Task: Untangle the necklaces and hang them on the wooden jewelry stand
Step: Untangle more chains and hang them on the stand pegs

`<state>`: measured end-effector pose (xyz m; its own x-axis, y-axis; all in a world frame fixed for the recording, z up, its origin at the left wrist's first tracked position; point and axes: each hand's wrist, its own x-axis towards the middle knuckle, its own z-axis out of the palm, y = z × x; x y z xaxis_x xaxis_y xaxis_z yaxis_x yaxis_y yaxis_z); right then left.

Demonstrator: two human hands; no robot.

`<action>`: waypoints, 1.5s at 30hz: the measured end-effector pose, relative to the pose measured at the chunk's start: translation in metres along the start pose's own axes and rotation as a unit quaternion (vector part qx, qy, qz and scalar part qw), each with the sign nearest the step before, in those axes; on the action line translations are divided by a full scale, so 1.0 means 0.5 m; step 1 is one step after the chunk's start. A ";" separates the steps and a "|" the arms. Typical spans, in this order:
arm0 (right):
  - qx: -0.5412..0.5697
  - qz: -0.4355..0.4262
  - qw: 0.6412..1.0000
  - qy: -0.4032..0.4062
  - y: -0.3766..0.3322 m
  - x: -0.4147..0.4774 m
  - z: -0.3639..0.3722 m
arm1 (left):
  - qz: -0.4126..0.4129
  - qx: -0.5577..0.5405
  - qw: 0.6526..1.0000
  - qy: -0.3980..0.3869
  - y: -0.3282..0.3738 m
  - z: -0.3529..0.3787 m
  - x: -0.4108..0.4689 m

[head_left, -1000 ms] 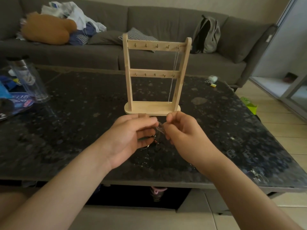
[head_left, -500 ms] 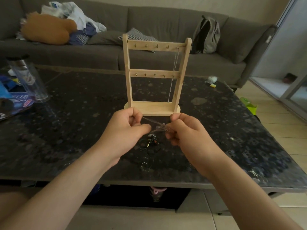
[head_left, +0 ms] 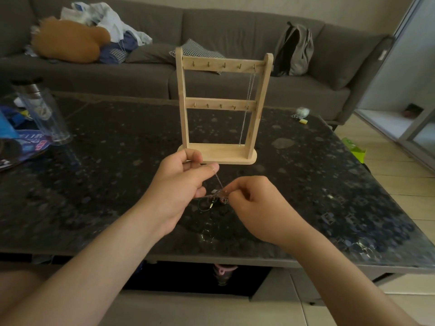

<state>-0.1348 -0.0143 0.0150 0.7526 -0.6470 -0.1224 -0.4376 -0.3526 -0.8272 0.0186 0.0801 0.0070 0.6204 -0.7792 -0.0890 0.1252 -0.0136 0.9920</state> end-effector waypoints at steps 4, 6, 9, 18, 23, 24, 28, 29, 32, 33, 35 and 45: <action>0.014 -0.019 0.999 0.023 -0.004 -0.001 0.002 | 0.005 0.062 0.998 -0.003 0.003 0.006 -0.003; 0.035 -0.032 0.998 0.052 -0.003 -0.001 0.004 | -0.004 0.082 0.997 -0.003 0.006 0.007 -0.003; 0.060 -0.034 0.996 0.052 -0.001 -0.001 0.005 | -0.020 0.101 0.995 -0.012 0.009 0.009 -0.007; 0.375 0.030 0.922 -0.097 0.003 0.007 0.002 | -0.064 0.057 0.995 -0.043 0.008 0.009 -0.010; 0.435 0.042 0.897 -0.065 0.003 0.006 -0.001 | -0.066 0.033 0.996 -0.043 0.003 0.011 -0.007; 0.454 0.045 0.887 -0.064 0.002 0.005 -0.001 | -0.070 0.032 0.996 -0.042 0.001 0.011 -0.005; 0.451 0.049 0.889 -0.063 -0.003 0.002 -0.002 | -0.094 0.010 0.994 -0.061 0.000 0.007 -0.002; 0.451 0.055 0.889 -0.061 -0.004 0.001 -0.001 | -0.099 -0.002 0.993 -0.067 0.002 0.008 -0.002; 0.477 0.067 0.874 -0.060 -0.004 0.001 0.002 | -0.113 -0.034 0.990 -0.074 0.005 0.011 -0.003; 0.485 0.068 0.870 -0.058 -0.004 0.001 0.002 | -0.119 -0.041 0.989 -0.076 0.006 0.012 -0.004; 0.489 0.069 0.868 -0.054 -0.004 0.003 0.002 | -0.129 -0.052 0.987 -0.077 0.008 0.012 -0.004; 0.470 0.021 0.880 -0.065 0.005 0.011 0.012 | -0.136 -0.022 0.981 -0.134 0.021 0.004 -0.005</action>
<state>-0.1290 -0.0147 0.0089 0.8223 -0.5416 -0.1746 0.0877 0.4238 -0.9015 0.0167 0.0807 0.0178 0.3348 -0.8873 -0.3173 0.2941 -0.2215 0.9298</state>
